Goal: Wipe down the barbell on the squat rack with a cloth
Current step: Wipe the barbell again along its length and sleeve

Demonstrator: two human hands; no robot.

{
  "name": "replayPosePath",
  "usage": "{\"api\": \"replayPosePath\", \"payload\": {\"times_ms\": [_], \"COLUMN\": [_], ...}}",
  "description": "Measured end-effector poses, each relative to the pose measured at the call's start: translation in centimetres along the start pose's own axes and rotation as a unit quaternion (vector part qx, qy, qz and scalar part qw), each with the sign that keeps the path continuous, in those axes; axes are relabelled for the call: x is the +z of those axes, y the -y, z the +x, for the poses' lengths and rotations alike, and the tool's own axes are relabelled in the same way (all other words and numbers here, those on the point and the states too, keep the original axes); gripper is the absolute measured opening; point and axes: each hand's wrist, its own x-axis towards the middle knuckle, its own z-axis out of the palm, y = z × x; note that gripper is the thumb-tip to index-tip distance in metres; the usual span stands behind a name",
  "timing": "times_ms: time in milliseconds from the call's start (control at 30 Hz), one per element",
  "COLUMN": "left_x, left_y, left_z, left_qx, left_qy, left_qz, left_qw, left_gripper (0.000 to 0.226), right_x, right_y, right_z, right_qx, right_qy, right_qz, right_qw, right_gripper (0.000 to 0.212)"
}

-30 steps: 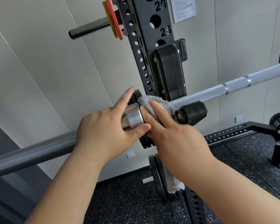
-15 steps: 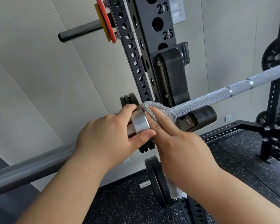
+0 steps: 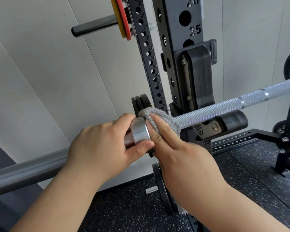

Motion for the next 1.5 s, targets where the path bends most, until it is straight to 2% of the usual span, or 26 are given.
{"api": "replayPosePath", "payload": {"times_ms": [100,200,333,433,633,767,867,967,1033,1133,1300,1400,1500], "left_x": [-0.2,-0.4,-0.5,-0.5,-0.4,-0.2,0.0,0.1,0.1,0.1,0.2,0.0,-0.2], "left_y": [0.6,1.1,1.5,1.4,1.0,0.8,0.5,0.2,0.1,0.2,-0.1,-0.3,-0.5], "left_z": [-0.6,-1.0,-1.4,-1.5,-1.7,-1.6,-1.6,-1.7,-1.8,-1.8,-1.7,-1.5,-1.3], "left_qx": [-0.005,-0.012,-0.012,-0.007,-0.021,-0.045,-0.062,-0.074,-0.079,-0.079,-0.099,-0.109,-0.120], "left_qy": [0.002,0.002,-0.004,-0.011,-0.018,-0.018,-0.024,-0.031,-0.033,-0.042,-0.041,-0.039,-0.025], "left_qz": [0.002,0.009,-0.006,-0.003,0.025,0.032,0.038,0.047,0.050,0.049,0.052,0.050,0.058], "left_qw": [1.000,1.000,1.000,1.000,0.999,0.998,0.997,0.996,0.995,0.995,0.993,0.992,0.991], "left_gripper": [0.071,0.072,0.071,0.071,0.071,0.073,0.073,0.071,0.073,0.076,0.078,0.069,0.059], "right_x": [-0.2,-0.3,0.0,0.0,-0.1,-0.4,-0.5,0.5,1.3,-0.2,-2.0,-0.6,0.7], "right_y": [0.6,1.3,2.2,2.0,-1.6,-4.0,-3.4,-1.1,-0.3,-2.4,-3.9,-2.3,-1.9], "right_z": [0.4,0.5,0.3,0.3,-0.6,-2.8,-2.3,-0.6,-0.4,-0.8,-0.7,0.6,0.2], "right_qx": [-0.024,-0.035,-0.007,-0.017,-0.064,-0.029,0.016,-0.015,-0.032,-0.062,0.011,-0.013,-0.053], "right_qy": [-0.015,-0.005,0.031,0.034,0.054,0.074,0.028,0.010,0.037,0.064,0.062,0.093,0.129], "right_qz": [-0.001,-0.007,-0.014,-0.007,-0.008,0.019,0.054,0.085,0.087,0.064,0.045,0.051,0.025], "right_qw": [1.000,0.999,0.999,0.999,0.996,0.997,0.998,0.996,0.995,0.994,0.997,0.994,0.990], "right_gripper": [0.086,0.069,0.081,0.083,0.084,0.080,0.080,0.085,0.089,0.081,0.083,0.082,0.101]}}
